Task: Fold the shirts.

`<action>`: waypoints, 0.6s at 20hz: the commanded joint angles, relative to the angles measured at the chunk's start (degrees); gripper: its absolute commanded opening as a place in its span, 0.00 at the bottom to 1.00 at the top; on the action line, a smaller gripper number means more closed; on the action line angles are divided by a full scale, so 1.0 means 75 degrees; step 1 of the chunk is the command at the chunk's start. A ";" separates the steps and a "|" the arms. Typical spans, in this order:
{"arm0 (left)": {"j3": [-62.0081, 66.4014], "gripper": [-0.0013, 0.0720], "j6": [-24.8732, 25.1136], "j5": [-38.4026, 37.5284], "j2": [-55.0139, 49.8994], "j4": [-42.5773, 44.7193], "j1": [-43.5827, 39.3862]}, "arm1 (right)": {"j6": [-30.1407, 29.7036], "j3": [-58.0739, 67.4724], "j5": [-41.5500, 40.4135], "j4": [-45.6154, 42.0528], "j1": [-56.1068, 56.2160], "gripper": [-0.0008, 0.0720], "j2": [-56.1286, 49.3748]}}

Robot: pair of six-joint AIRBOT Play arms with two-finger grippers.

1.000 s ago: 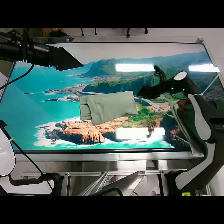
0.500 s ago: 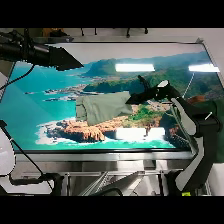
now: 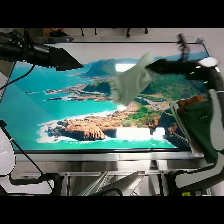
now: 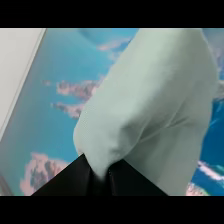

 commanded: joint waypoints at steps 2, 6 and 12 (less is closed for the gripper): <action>-0.0003 0.04 -0.0041 -0.0055 -0.0003 -0.0003 -0.0006 | 0.1877 0.0187 -0.0052 -0.0761 -0.2279 0.04 0.1370; -0.0003 0.04 -0.0041 -0.0423 -0.0003 -0.0003 -0.0006 | 0.3876 0.0187 0.0740 -0.1891 -0.4336 0.04 0.2133; -0.0003 0.04 -0.0035 -0.0388 -0.0003 -0.0003 -0.0006 | 0.5324 0.0128 0.1816 -0.5444 -0.4893 0.04 0.3267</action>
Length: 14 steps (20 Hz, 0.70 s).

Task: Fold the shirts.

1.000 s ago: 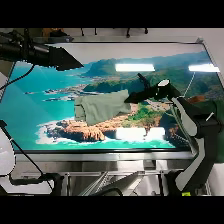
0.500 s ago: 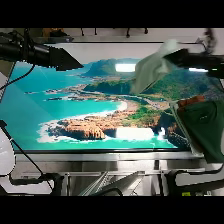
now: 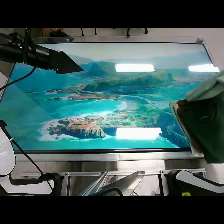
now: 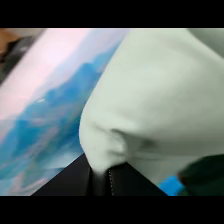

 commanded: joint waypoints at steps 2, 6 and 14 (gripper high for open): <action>-0.0003 0.04 0.0000 -0.0012 -0.0012 0.0000 -0.0003 | 0.1032 -0.0020 0.0595 -0.3110 0.0041 0.04 0.0685; -0.0003 0.04 0.0169 -0.0023 -0.0012 0.0000 -0.0003 | 0.1154 -0.0175 0.1810 -0.4575 0.0035 0.04 0.0609; -0.0006 0.04 0.0895 -0.0041 -0.0026 0.0003 -0.0006 | 0.1268 -0.2363 0.3235 -0.7102 0.0020 0.04 0.0277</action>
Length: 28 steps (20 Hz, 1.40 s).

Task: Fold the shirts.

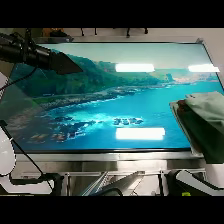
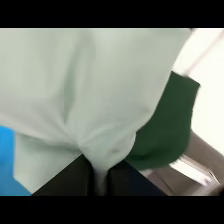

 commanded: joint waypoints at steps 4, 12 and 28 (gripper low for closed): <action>-0.0213 0.04 0.0309 -0.0125 0.0020 -0.0052 -0.0003 | 0.0152 -0.2393 -0.0303 -0.1192 -0.0006 0.04 -0.0446; -0.1160 0.04 0.0446 0.0857 0.0017 -0.0052 0.0017 | 0.0131 -0.0766 0.0682 -0.1515 0.0015 0.97 -0.1606; -0.4561 0.04 0.0119 0.1973 0.2978 0.0023 0.0012 | -0.0332 0.2235 -0.0845 0.3576 0.5088 0.04 -0.1772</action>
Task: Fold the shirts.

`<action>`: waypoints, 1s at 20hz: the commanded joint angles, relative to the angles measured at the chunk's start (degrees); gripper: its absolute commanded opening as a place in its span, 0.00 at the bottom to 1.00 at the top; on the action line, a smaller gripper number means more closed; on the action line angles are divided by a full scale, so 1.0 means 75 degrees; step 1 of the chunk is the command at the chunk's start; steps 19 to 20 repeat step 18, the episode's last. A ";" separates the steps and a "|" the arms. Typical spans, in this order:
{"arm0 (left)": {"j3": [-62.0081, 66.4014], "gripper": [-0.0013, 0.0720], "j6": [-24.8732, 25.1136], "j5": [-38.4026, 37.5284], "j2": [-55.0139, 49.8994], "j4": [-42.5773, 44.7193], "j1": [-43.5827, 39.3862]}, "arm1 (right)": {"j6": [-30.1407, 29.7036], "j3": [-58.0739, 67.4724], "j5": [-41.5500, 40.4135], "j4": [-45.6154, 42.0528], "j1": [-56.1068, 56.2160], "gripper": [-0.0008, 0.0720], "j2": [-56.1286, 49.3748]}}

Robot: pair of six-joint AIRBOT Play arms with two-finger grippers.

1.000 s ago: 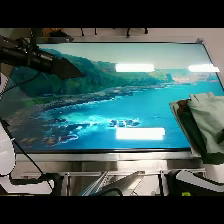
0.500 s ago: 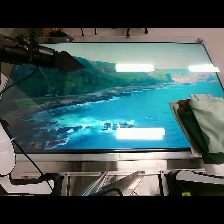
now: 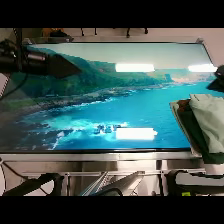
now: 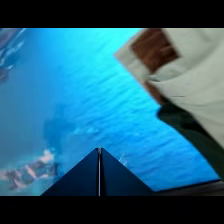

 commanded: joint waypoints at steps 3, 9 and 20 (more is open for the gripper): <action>-0.4436 0.04 0.0157 0.1020 0.2378 -0.0009 -0.0015 | -0.0539 -0.2468 -0.1510 -0.0029 0.3742 0.04 0.0717; -0.7495 0.04 0.0201 0.1702 0.4159 0.0000 -0.0015 | -0.0536 -0.6135 -0.4141 -0.0012 0.5820 0.04 0.1571; -0.8335 0.04 0.0198 0.1985 0.4873 0.0003 -0.0012 | -0.0533 -0.6487 -0.3826 0.0015 0.6012 0.04 0.0761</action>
